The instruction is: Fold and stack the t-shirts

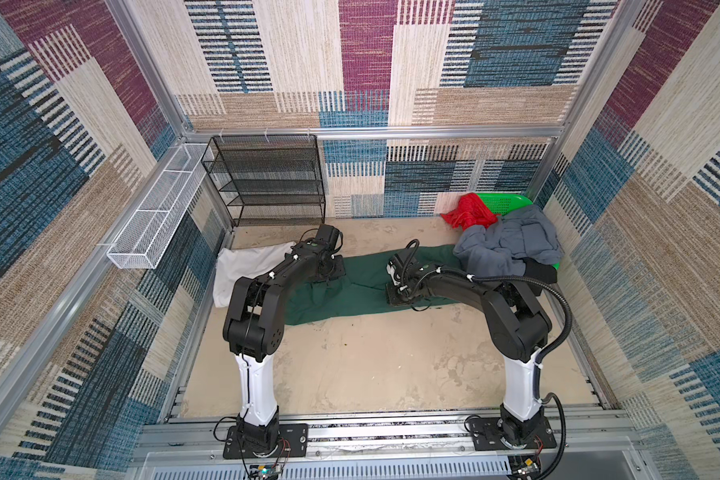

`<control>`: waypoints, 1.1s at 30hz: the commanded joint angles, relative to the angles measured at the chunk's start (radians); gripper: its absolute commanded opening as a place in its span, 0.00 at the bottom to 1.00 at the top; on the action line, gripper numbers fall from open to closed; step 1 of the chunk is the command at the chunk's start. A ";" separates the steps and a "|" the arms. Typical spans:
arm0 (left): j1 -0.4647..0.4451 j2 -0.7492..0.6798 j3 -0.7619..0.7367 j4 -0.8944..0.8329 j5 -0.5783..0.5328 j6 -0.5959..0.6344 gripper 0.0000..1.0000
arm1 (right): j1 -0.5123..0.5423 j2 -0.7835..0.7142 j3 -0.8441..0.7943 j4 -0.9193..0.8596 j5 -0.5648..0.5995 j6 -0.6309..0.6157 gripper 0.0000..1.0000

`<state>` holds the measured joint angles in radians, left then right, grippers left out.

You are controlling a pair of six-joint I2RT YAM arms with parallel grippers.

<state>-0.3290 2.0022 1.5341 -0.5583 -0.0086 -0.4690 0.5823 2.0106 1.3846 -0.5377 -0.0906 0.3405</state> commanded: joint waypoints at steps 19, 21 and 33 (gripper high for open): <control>0.018 -0.010 -0.018 0.028 0.040 0.009 0.00 | -0.053 0.042 0.043 -0.078 0.318 0.037 0.27; 0.019 -0.008 -0.018 0.031 0.042 0.011 0.00 | -0.059 0.051 0.035 -0.089 0.339 0.041 0.27; 0.024 0.006 -0.010 0.025 0.051 0.020 0.00 | -0.127 0.008 -0.013 -0.090 0.408 0.052 0.28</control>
<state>-0.3096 2.0014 1.5166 -0.5495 0.0513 -0.4683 0.4606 2.0209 1.3743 -0.5507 0.2737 0.3935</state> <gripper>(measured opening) 0.060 0.280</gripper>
